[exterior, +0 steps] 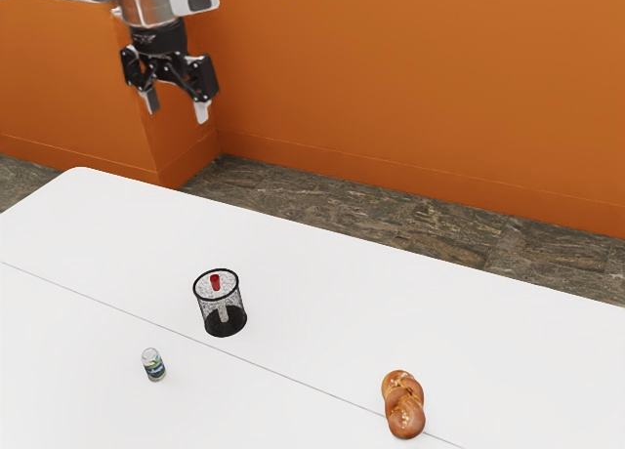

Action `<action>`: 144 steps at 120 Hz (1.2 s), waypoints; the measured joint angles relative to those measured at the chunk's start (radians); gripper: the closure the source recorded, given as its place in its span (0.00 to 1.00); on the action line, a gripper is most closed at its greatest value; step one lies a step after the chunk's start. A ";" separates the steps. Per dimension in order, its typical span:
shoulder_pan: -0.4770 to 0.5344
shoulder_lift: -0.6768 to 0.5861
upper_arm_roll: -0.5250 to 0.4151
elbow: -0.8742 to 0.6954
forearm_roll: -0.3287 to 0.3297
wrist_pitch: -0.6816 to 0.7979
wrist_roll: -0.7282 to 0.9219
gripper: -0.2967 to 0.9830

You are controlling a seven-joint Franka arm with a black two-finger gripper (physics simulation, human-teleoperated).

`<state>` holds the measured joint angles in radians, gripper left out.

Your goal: Take the marker out of the pen holder and place it to the left of the pen holder.

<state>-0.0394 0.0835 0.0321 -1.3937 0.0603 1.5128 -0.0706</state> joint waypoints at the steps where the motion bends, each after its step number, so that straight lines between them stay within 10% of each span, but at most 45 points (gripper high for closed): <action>1: -0.001 0.000 -0.001 0.003 0.001 -0.002 -0.001 0.23; 20: -0.011 -0.009 -0.012 0.005 0.011 -0.009 -0.010 0.23; 43: -0.011 -0.131 -0.030 -0.347 0.048 0.160 -0.019 0.23; 110: -0.008 0.147 -0.032 -0.469 0.040 0.544 -0.044 0.23; 144: -0.010 -0.007 -0.031 -0.722 0.028 0.647 -0.060 0.23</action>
<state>-0.0495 0.0764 0.0007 -2.1156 0.0881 2.1594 -0.1308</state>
